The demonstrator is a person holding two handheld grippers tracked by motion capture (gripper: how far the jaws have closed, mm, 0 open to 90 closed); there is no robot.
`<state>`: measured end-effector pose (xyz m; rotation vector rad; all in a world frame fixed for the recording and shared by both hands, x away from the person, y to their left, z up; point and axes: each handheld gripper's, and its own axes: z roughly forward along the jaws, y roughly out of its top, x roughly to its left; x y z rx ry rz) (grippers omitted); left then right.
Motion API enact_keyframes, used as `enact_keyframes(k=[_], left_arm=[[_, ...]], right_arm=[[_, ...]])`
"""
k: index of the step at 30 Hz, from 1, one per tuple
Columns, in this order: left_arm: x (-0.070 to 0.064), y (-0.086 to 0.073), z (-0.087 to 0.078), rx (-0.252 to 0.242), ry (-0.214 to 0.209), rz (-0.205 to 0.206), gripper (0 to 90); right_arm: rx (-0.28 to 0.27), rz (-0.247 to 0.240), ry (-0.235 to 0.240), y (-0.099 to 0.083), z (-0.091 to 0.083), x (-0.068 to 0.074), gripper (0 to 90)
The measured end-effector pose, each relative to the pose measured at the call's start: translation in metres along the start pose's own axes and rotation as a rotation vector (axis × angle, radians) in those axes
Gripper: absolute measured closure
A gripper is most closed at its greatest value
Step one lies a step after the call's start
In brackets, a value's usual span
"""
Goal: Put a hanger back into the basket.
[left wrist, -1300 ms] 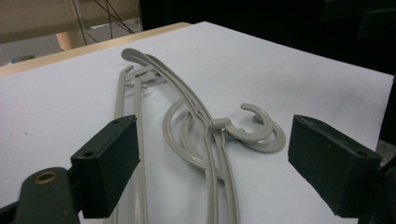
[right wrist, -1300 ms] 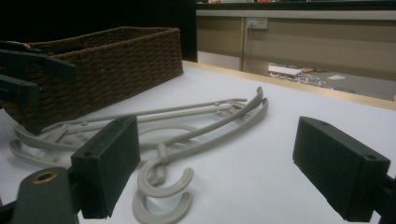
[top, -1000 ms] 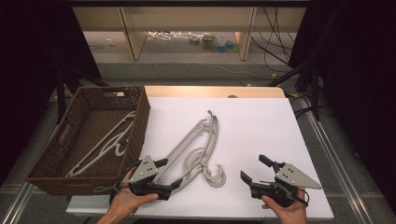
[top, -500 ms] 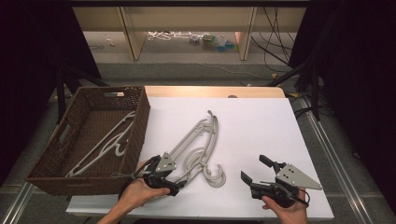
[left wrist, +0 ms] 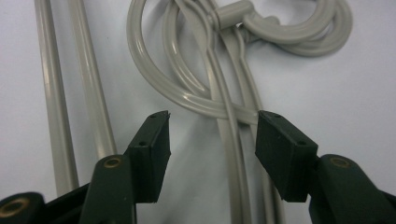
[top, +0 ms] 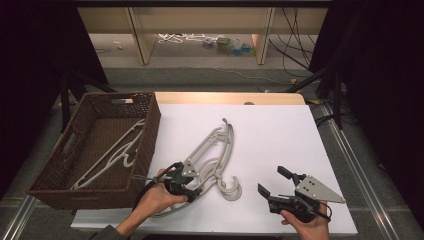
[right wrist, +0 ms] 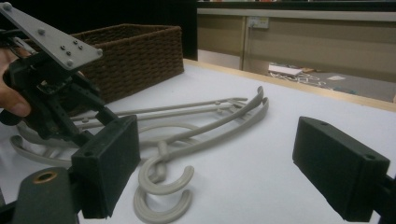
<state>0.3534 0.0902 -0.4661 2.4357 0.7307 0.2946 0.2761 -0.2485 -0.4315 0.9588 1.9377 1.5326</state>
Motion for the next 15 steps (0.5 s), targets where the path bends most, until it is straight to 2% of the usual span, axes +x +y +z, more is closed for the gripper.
enact_keyframes(k=[3,4,8,9,15], left_arm=[[0.0034,0.001,0.0035,0.051,-0.011,0.013,52.6],[0.0039,0.0013,0.0039,0.06,-0.026,0.008,54.8],[0.0042,0.0026,0.008,0.069,-0.05,0.012,60.3],[0.0043,0.0029,0.0087,0.071,-0.072,0.019,61.3],[0.0049,0.0053,0.0099,0.084,-0.091,0.004,69.1]], right_arm=[[0.003,-0.003,0.0,0.0004,-0.0005,-0.0003,16.0],[0.008,-0.002,0.001,0.0006,-0.0008,-0.0001,16.0],[-0.018,0.005,0.009,-0.0001,0.0003,-0.0005,16.0],[-0.003,0.004,0.011,0.0004,-0.0004,-0.0004,16.0],[0.002,-0.003,0.002,0.0004,-0.0005,-0.0004,16.3]])
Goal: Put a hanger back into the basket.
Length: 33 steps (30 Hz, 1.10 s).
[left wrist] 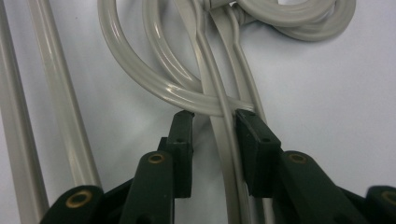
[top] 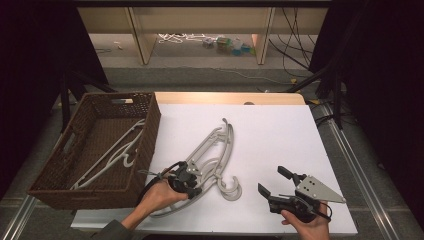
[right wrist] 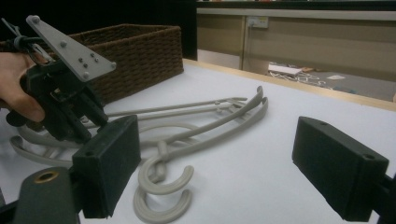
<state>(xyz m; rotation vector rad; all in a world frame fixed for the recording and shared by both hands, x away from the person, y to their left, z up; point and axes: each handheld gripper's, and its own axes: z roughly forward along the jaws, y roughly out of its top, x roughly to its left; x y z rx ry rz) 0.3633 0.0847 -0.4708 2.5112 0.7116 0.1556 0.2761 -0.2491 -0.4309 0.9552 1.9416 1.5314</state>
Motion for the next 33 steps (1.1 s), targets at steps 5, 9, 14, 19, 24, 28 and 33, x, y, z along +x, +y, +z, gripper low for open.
enact_keyframes(k=[5,9,14,19,24,28,33], left_arm=[[0.001,0.001,0.001,0.005,-0.016,-0.013,75.6],[-0.001,0.001,0.0,0.01,-0.003,-0.009,77.3],[0.002,0.001,-0.008,-0.001,0.023,-0.027,79.1],[0.011,0.0,-0.027,-0.031,0.018,-0.07,81.0],[0.014,-0.001,-0.042,-0.106,0.031,-0.127,81.3],[0.019,-0.002,-0.051,-0.135,0.003,-0.14,81.4],[0.026,-0.005,-0.061,-0.208,-0.012,-0.204,81.4]], right_arm=[[-0.005,0.006,0.01,0.0,0.001,0.0,16.4],[-0.007,0.004,0.007,0.0,0.001,0.0,16.7],[-0.003,0.007,-0.002,-0.001,0.0,0.0,17.2],[-0.007,0.01,-0.001,-0.001,0.001,-0.001,17.3],[-0.003,0.007,-0.002,-0.001,0.0,-0.001,17.3],[-0.004,0.006,0.0,-0.001,0.0,0.0,17.4],[0.003,0.005,-0.002,-0.001,0.0,-0.001,17.4]])
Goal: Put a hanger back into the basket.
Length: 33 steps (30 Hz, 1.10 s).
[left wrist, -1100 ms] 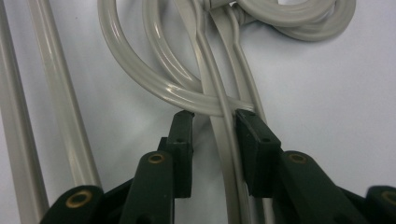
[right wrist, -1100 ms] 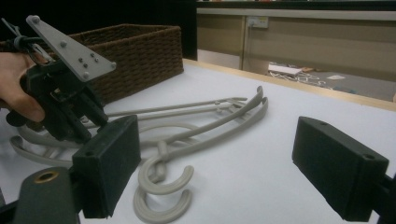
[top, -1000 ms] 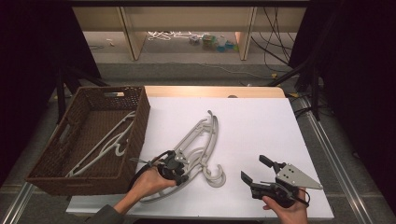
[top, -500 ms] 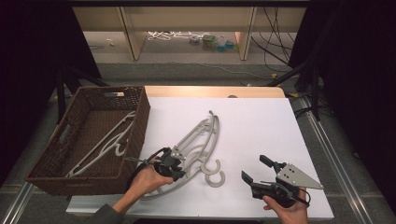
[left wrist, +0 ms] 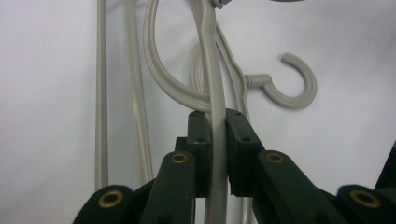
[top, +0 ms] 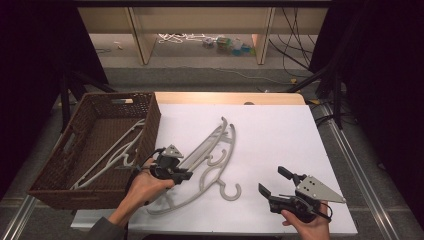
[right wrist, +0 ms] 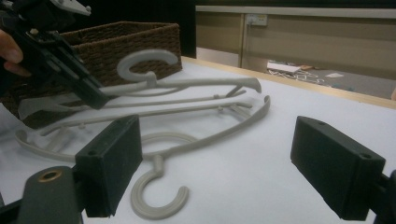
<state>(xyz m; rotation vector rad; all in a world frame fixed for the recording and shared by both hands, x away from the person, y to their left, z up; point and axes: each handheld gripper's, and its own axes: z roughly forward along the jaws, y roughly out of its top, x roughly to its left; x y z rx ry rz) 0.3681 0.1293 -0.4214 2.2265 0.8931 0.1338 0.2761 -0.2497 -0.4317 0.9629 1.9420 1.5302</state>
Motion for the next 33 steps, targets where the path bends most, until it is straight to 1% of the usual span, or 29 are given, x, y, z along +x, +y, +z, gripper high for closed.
enact_keyframes(k=[1,3,4,5,6,7,9,10,11,13,14,15,16,17,18,19,21,23,24,25,26,27,28,29,30,31,32,33], left_arm=[[0.001,0.0,-0.002,-0.019,-0.011,-0.026,81.5],[0.003,0.001,-0.007,-0.053,-0.028,-0.054,81.5],[0.003,0.001,-0.008,-0.074,-0.039,-0.078,81.5],[0.004,0.001,-0.011,-0.08,-0.045,-0.08,81.5],[0.004,0.002,-0.012,-0.096,-0.054,-0.094,81.5],[0.004,0.002,-0.014,-0.107,-0.054,-0.096,81.5],[0.005,0.004,-0.018,-0.116,-0.065,-0.094,81.5],[0.006,0.005,-0.021,-0.123,-0.074,-0.099,81.5],[0.007,0.005,-0.023,-0.141,-0.082,-0.111,81.5],[0.009,0.006,-0.028,-0.164,-0.098,-0.127,81.5],[0.009,0.007,-0.031,-0.174,-0.101,-0.126,81.5],[0.009,0.007,-0.033,-0.182,-0.106,-0.129,81.5],[0.01,0.008,-0.035,-0.198,-0.115,-0.138,81.6],[0.01,0.008,-0.038,-0.209,-0.124,-0.136,81.5],[0.01,0.009,-0.041,-0.218,-0.137,-0.137,81.5],[0.009,0.009,-0.045,-0.23,-0.149,-0.137,81.6],[0.007,0.011,-0.051,-0.248,-0.151,-0.131,81.6],[0.006,0.013,-0.059,-0.267,-0.156,-0.124,81.6],[0.005,0.014,-0.062,-0.268,-0.156,-0.123,81.6],[0.004,0.016,-0.066,-0.279,-0.153,-0.122,81.6],[0.004,0.017,-0.069,-0.29,-0.163,-0.124,81.6],[-0.007,0.017,-0.074,-0.282,-0.19,-0.256,81.6],[-0.009,0.019,-0.077,-0.286,-0.197,-0.287,81.6],[-0.008,0.021,-0.082,-0.289,-0.191,-0.28,81.6],[-0.005,0.022,-0.084,-0.296,-0.194,-0.26,81.6],[-0.004,0.024,-0.087,-0.301,-0.202,-0.256,81.6],[-0.002,0.025,-0.091,-0.305,-0.205,-0.254,81.6],[-0.001,0.027,-0.095,-0.309,-0.205,-0.259,81.6]], right_arm=[[-0.002,0.001,0.002,0.0,0.0,0.0,17.4],[-0.006,0.002,-0.003,-0.001,0.0,0.0,17.4],[-0.009,0.007,0.002,0.0,0.0,0.0,17.4],[-0.011,0.004,-0.003,0.0,0.0,0.0,17.4],[-0.007,0.001,-0.002,0.0,0.0,0.0,17.4],[-0.001,0.0,0.001,-0.001,0.0,0.0,17.4],[-0.009,0.007,0.008,-0.001,0.001,-0.001,17.4],[-0.009,0.008,0.004,0.0,0.001,0.0,17.4],[-0.006,0.002,-0.003,0.0,0.0,0.0,17.4],[-0.008,0.005,0.009,-0.001,0.001,0.0,17.4],[-0.008,0.006,0.007,-0.001,0.001,-0.001,17.4],[0.01,0.002,-0.005,-0.001,0.0,-0.001,17.4],[-0.005,0.004,-0.012,-0.001,0.001,-0.001,17.4],[-0.022,0.01,-0.02,-0.002,0.002,-0.001,17.4],[0.007,0.006,-0.006,-0.001,0.001,-0.002,17.4],[0.006,0.005,-0.007,-0.001,0.001,-0.002,17.4],[-0.002,0.004,-0.012,-0.001,0.001,-0.001,17.4],[0.003,0.005,-0.007,-0.001,0.001,-0.002,17.4],[0.006,0.005,-0.007,-0.001,0.001,-0.002,17.4],[-0.003,0.005,-0.01,-0.001,0.001,-0.001,17.4],[0.003,0.005,-0.011,-0.001,0.001,-0.001,17.4],[0.003,0.004,-0.008,-0.001,0.0,-0.002,17.4],[-0.007,0.005,-0.012,-0.001,0.001,-0.002,17.4],[-0.014,0.006,-0.013,-0.001,0.0,-0.002,17.4],[-0.018,0.012,-0.002,-0.001,0.001,-0.003,17.4],[-0.005,0.007,-0.014,-0.001,-0.001,-0.003,17.4],[-0.024,0.017,-0.004,-0.002,0.001,-0.003,17.4],[-0.044,0.016,-0.028,-0.002,0.001,-0.002,17.4]])
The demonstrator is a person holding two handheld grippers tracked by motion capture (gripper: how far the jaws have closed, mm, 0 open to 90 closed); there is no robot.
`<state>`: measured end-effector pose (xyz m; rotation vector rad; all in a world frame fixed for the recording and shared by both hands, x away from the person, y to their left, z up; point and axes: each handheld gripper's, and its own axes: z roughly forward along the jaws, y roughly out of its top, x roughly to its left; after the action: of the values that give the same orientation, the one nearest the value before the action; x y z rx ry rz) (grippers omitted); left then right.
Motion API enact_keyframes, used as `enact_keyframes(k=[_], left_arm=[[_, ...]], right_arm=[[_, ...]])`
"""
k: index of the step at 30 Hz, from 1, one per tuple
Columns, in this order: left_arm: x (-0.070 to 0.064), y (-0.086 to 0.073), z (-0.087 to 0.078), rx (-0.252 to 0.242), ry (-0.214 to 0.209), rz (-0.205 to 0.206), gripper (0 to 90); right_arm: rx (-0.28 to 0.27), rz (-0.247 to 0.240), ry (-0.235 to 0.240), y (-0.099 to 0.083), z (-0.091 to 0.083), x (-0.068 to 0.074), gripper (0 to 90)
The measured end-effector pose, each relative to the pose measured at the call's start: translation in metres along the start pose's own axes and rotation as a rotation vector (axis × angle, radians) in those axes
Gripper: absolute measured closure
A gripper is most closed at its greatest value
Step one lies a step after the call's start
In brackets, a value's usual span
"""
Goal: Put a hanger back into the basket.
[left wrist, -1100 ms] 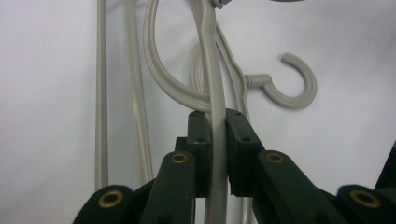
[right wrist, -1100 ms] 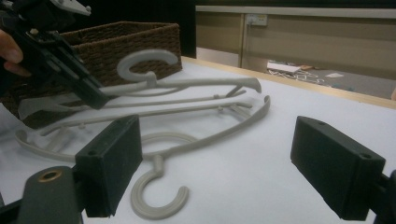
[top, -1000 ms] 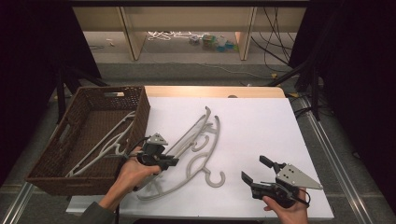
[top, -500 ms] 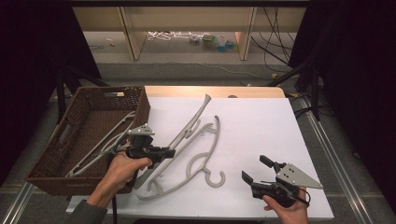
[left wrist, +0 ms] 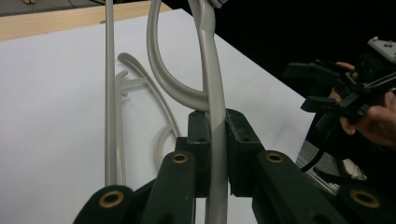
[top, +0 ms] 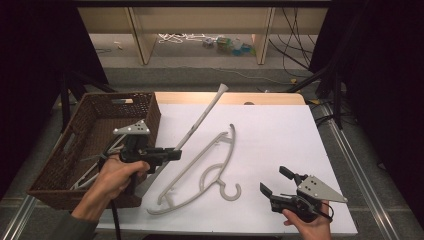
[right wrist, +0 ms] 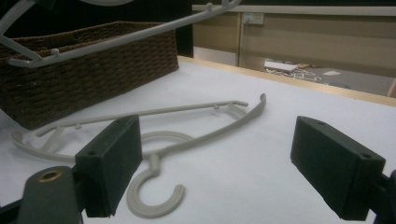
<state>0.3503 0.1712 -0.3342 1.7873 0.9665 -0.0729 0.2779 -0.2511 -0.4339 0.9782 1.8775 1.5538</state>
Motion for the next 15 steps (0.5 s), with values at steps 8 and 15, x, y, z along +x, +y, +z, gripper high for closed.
enact_keyframes(k=[8,15], left_arm=[[0.015,0.018,-0.03,-0.045,0.048,0.132,81.6],[0.026,0.02,-0.055,-0.067,0.069,0.121,81.6]], right_arm=[[0.041,-0.01,0.016,0.001,-0.002,-0.001,17.4],[0.036,-0.005,0.016,0.001,-0.002,0.0,17.4]])
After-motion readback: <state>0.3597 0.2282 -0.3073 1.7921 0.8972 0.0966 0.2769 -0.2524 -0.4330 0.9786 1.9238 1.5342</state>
